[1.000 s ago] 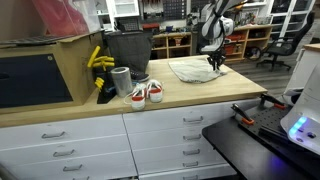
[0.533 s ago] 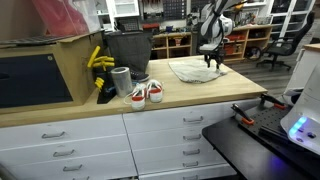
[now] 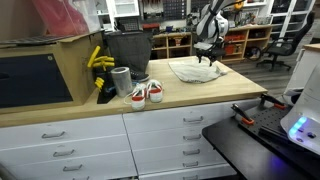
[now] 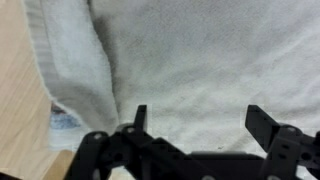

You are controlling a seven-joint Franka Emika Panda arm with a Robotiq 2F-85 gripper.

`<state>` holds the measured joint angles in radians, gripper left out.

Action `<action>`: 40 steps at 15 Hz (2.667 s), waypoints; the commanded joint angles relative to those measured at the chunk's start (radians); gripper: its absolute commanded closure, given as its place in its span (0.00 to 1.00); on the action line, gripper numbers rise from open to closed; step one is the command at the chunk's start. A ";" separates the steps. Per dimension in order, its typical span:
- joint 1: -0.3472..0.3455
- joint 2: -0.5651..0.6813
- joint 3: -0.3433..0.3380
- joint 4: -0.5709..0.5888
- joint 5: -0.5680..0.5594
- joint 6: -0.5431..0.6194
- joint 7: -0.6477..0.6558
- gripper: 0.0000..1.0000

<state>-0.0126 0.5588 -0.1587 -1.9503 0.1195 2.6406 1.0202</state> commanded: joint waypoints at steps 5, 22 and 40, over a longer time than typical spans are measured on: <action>0.013 -0.070 0.058 -0.125 0.051 0.102 -0.106 0.00; 0.090 -0.044 0.169 -0.061 0.263 -0.263 -0.034 0.00; 0.095 0.046 0.166 0.149 0.279 -0.471 0.314 0.00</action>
<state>0.0848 0.6399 0.0091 -1.8188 0.3814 2.2237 1.2937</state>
